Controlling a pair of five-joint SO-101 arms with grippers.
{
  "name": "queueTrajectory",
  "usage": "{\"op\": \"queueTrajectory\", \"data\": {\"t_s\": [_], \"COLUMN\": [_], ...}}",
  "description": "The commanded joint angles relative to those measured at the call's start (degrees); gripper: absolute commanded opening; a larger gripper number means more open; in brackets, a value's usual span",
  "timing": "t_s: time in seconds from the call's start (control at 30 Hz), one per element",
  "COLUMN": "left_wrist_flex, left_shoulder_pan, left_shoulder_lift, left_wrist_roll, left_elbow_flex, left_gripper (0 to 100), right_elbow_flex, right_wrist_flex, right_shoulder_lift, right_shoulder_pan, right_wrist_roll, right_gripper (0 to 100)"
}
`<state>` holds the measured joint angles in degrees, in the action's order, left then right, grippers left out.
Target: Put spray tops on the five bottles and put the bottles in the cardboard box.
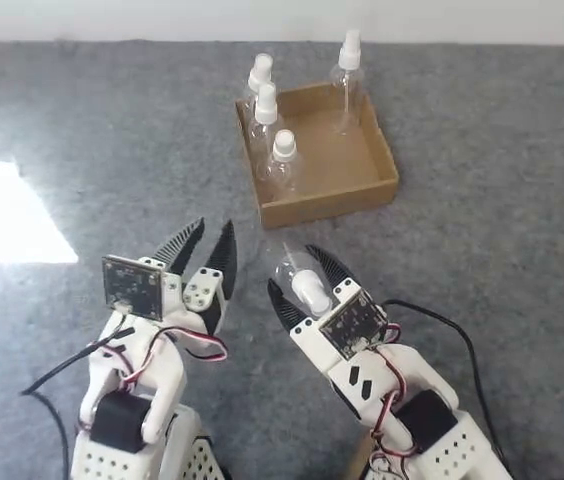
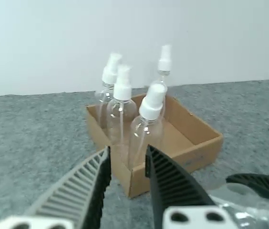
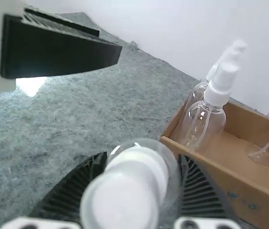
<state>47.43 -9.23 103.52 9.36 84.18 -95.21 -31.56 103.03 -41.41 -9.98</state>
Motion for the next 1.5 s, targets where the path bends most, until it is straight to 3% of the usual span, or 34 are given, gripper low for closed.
{"op": "queueTrajectory", "data": {"t_s": [0.0,0.3,0.5,0.87,1.13,1.47], "left_wrist_flex": [1.58,2.46,2.46,2.46,2.55,2.99], "left_shoulder_pan": [4.04,11.16,11.25,11.25,11.16,11.16], "left_shoulder_lift": [0.88,0.97,0.97,0.97,0.97,0.79], "left_wrist_roll": [0.53,-1.05,-4.48,-10.02,-10.46,-10.37], "left_elbow_flex": [-3.03,1.71,4.62,9.54,12.35,12.35], "left_gripper": [11,11,11,11,12,12], "right_elbow_flex": [0.53,0.44,0.53,0.53,0.53,7.82], "right_wrist_flex": [-1.1,-1.45,-1.45,-4.18,-4.53,-9.19], "right_shoulder_lift": [0.92,0.92,0.92,0.92,0.92,0.57], "right_shoulder_pan": [0.84,4.35,8.48,8.66,8.75,15.87], "right_wrist_roll": [0.62,0.26,0.18,0.18,0.09,0.09], "right_gripper": [10.0,10.0,10.0,10.0,10.0,10.0]}}
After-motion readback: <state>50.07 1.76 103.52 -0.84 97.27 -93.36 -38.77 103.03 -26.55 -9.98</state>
